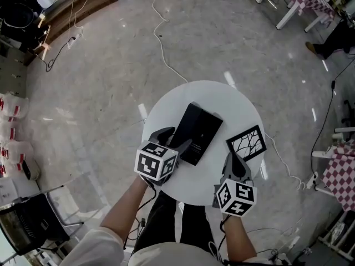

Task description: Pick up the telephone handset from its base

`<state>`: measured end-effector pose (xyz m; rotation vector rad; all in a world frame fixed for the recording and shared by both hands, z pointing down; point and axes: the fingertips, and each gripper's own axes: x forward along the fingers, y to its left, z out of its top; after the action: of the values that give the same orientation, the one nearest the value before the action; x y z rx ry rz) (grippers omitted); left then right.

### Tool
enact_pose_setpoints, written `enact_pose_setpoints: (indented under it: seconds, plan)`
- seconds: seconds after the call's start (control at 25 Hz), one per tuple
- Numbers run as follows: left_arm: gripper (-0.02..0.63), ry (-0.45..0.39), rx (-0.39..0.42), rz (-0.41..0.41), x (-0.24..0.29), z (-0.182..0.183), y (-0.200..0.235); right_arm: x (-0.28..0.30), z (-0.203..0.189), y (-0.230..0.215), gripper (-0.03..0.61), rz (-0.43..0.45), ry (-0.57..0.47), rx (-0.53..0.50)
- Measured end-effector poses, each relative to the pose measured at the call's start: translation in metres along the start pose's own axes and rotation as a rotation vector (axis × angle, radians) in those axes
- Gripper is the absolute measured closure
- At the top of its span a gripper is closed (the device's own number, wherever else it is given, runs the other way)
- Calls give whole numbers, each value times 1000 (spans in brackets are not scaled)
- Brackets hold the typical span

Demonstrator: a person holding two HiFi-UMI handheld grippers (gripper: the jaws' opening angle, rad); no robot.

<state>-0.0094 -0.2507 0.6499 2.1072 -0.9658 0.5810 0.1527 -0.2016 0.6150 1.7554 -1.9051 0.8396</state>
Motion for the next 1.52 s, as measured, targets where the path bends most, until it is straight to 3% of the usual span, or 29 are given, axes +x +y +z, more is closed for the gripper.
enact_pose_setpoints:
  seconds: [0.28,0.52,0.8,1.04,1.4,1.52]
  plan:
    - [326,20,-20,-135,8,8,-3,1,-4,-2,558,1,18,7]
    - [327,65,-1,-178,14,7,-3,2,-6,-5,557,0,25,19]
    - [383,116,54,-148,12,8,-5,6,-7,-5,557,5,31,18]
    - [419,118,48,-112,8,7,-3,8,-6,0,557,12,31,9]
    - [437,77,-13,-145,0,10,-4,4,-8,-2,557,7,36,6]
    - [506,48,-58,-168,-8,12,-2,4,-7,-1,557,8,35,9]
